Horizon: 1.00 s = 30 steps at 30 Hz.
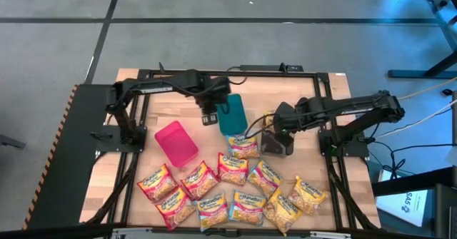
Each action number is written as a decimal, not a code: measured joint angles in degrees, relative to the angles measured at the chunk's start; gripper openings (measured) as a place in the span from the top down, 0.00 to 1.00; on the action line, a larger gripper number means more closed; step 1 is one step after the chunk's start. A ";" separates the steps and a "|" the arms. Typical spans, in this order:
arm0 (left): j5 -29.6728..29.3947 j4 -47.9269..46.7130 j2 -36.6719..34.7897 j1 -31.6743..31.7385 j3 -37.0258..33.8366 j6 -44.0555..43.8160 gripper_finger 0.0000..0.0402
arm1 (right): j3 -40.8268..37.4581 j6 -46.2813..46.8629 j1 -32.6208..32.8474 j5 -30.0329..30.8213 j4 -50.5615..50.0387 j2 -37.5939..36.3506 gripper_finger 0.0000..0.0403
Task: Sort Maruchan noodles
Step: Put the yellow noodle pack into the black bin
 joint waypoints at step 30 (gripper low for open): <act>-6.57 -1.96 -12.67 0.31 -11.44 -7.53 0.79 | -0.01 4.47 -0.32 2.72 -1.72 8.88 1.00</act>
